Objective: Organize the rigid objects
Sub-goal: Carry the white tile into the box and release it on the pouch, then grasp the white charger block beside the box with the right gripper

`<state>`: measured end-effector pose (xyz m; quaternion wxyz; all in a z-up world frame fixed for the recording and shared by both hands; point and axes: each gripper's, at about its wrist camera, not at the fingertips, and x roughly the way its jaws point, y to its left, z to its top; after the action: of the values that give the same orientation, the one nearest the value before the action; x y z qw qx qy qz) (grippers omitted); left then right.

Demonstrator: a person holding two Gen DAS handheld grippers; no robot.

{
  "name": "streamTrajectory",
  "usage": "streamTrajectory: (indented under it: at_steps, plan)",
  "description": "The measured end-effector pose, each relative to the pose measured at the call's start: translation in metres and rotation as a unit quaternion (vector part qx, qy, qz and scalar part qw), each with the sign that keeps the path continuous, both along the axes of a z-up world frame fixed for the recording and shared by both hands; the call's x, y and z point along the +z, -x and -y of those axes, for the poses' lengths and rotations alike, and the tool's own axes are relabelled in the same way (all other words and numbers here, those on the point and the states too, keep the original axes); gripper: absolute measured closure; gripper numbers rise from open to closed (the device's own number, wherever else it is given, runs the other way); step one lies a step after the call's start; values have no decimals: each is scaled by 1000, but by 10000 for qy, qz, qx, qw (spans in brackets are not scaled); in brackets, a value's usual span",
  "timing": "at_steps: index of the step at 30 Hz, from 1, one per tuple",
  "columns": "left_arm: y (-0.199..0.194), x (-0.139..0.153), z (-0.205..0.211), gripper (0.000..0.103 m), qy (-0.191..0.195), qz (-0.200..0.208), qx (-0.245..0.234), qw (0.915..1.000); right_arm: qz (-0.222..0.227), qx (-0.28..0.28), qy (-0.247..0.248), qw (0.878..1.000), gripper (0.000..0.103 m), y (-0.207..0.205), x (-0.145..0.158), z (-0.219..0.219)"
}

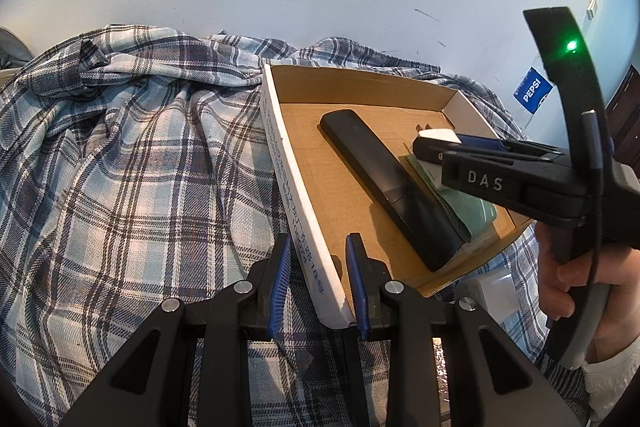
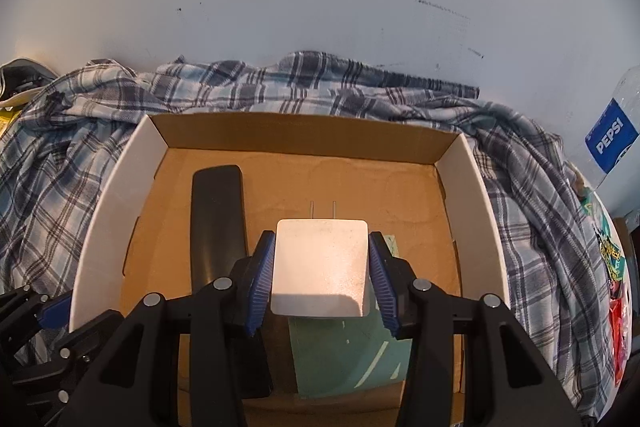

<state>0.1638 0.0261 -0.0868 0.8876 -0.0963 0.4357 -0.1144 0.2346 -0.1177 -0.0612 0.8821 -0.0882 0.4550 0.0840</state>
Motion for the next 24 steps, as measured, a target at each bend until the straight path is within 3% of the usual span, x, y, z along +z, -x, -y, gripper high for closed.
streamTrajectory:
  at_steps: [4, 12, 24]
  plan:
    - [0, 0, 0, 75, 5, 1, -10, 10000, 184, 6, 83, 9998, 58, 2, 4, 1]
    - [1, 0, 1, 75, 8, -1, -9, 10000, 466, 90, 37, 9989, 39, 18, 32, 1]
    - [1, 0, 1, 75, 9, -2, -9, 10000, 971, 354, -533, 9932, 36, 83, 86, 16]
